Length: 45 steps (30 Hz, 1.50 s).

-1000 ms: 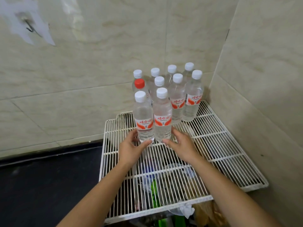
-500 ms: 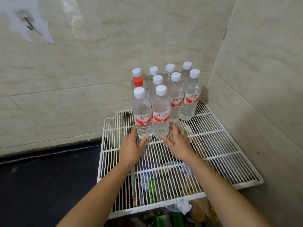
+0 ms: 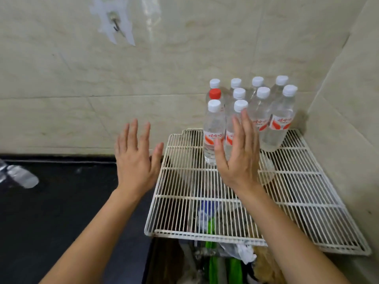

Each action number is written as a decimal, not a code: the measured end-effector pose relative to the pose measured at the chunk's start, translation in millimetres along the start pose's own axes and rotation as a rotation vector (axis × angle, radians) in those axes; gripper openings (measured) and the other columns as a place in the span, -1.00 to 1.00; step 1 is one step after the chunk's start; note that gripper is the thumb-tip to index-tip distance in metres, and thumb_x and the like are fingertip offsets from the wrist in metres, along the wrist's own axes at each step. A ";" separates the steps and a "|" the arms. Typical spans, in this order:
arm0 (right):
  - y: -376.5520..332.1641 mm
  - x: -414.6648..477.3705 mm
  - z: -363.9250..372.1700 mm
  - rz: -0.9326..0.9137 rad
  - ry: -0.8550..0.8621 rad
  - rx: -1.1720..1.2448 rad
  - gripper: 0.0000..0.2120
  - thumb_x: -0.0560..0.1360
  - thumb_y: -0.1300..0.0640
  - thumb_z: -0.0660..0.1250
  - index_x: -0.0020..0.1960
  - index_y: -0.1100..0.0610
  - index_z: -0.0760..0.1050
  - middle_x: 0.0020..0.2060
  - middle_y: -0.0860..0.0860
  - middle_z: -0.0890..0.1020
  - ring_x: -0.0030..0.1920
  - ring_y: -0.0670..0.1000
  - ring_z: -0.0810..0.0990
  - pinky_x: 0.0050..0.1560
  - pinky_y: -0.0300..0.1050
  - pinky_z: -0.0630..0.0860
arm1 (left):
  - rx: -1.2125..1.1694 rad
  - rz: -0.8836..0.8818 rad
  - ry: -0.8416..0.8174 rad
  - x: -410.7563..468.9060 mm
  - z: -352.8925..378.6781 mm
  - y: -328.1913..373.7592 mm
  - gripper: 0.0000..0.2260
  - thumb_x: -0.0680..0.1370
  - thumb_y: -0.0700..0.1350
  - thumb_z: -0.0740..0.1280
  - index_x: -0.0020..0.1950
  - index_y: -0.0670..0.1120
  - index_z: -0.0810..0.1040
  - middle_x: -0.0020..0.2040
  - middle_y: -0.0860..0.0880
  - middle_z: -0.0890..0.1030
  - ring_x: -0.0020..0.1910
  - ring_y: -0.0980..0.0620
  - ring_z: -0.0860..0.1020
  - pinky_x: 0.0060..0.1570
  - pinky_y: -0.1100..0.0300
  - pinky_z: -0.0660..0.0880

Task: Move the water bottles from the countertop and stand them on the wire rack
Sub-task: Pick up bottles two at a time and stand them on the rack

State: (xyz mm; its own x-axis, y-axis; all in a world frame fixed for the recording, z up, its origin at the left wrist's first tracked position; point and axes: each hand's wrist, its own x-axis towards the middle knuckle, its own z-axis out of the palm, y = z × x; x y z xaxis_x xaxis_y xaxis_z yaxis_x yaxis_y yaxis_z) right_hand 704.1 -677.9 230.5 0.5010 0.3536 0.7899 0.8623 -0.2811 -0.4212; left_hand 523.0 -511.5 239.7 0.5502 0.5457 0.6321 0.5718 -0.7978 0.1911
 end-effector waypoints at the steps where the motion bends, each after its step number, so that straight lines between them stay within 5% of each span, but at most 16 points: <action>1: -9.5 -0.4 7.5 -0.040 -0.028 0.020 -0.40 0.65 -0.05 0.22 0.56 0.27 0.25 0.57 0.28 0.27 0.58 0.24 0.24 0.61 0.00 0.05 | 0.053 -0.009 0.026 -5.3 -9.2 -8.1 -0.42 0.70 0.18 0.02 0.59 -0.16 0.30 0.60 -0.28 0.23 0.60 -0.29 0.16 0.52 -0.28 0.14; 10: -133.5 -25.8 68.9 -0.189 -0.315 0.067 -0.32 0.64 -0.18 0.14 0.64 0.15 0.11 0.64 0.17 0.12 0.64 0.18 0.07 0.62 0.19 0.06 | 0.261 -0.080 0.135 -51.5 -93.6 -118.2 -0.40 0.70 0.22 0.02 0.58 -0.16 0.32 0.59 -0.31 0.24 0.58 -0.34 0.19 0.48 -0.35 0.16; 15: -239.6 -59.1 116.3 -0.260 -0.398 0.064 -0.31 0.65 -0.23 0.06 0.65 0.10 0.07 0.65 0.12 0.10 0.65 0.13 0.06 0.61 0.02 -0.07 | 0.257 -0.200 0.124 -100.1 -159.7 -220.1 -0.36 0.69 0.25 -0.07 0.58 -0.16 0.31 0.59 -0.31 0.23 0.59 -0.32 0.18 0.49 -0.34 0.12; 26: -494.4 -140.2 248.2 -0.407 -0.631 0.288 -0.33 0.65 -0.18 0.15 0.64 0.11 0.11 0.65 0.12 0.11 0.63 0.14 0.12 0.60 0.16 0.12 | 0.449 -0.448 0.008 -207.3 -275.7 -426.6 -0.37 0.64 0.21 0.08 0.55 -0.19 0.35 0.58 -0.31 0.26 0.57 -0.31 0.23 0.43 -0.39 0.23; 32: -557.9 -171.6 314.1 -0.477 -0.695 0.368 -0.32 0.63 -0.11 0.25 0.63 0.14 0.14 0.63 0.15 0.18 0.59 0.18 0.24 0.54 0.18 0.26 | 0.491 -0.540 -0.088 -238.0 -290.6 -498.5 -0.38 0.63 0.21 0.08 0.53 -0.20 0.38 0.57 -0.34 0.26 0.55 -0.34 0.27 0.41 -0.40 0.26; 37: -597.2 -186.8 391.7 -0.514 -0.787 0.385 -0.31 0.65 -0.16 0.15 0.66 0.15 0.07 0.65 0.15 0.09 0.65 0.12 0.09 0.54 0.17 0.22 | 0.466 -0.627 -0.178 -244.1 -275.6 -573.5 -0.36 0.62 0.24 0.04 0.56 -0.15 0.34 0.59 -0.30 0.24 0.58 -0.29 0.23 0.45 -0.35 0.25; 41: -604.7 -194.2 468.7 -0.466 -0.883 0.347 -0.26 0.65 -0.19 0.14 0.67 0.11 -0.04 0.67 0.11 -0.02 0.67 0.07 -0.02 0.57 0.14 0.19 | 0.456 -0.643 -0.320 -221.7 -241.6 -646.5 -0.33 0.62 0.27 -0.03 0.58 -0.13 0.31 0.61 -0.27 0.21 0.60 -0.26 0.20 0.47 -0.31 0.23; 45: -607.9 -182.7 529.7 -0.352 -0.975 0.263 -0.24 0.63 -0.19 0.19 0.67 0.13 -0.02 0.67 0.09 0.02 0.65 0.10 0.08 0.58 0.13 0.19 | 0.372 -0.702 -0.467 -186.1 -212.6 -701.6 -0.35 0.66 0.27 0.00 0.65 -0.07 0.15 0.67 -0.20 0.05 0.65 -0.17 0.03 0.56 -0.22 0.09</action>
State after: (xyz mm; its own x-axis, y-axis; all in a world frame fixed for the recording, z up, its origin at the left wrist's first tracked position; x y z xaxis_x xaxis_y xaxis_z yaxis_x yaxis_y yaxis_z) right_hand 127.0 -99.1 106.1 -0.0377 0.9707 0.2373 0.9002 0.1361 -0.4136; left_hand -109.9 -107.8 147.6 0.1468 0.9860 0.0794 0.9816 -0.1551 0.1116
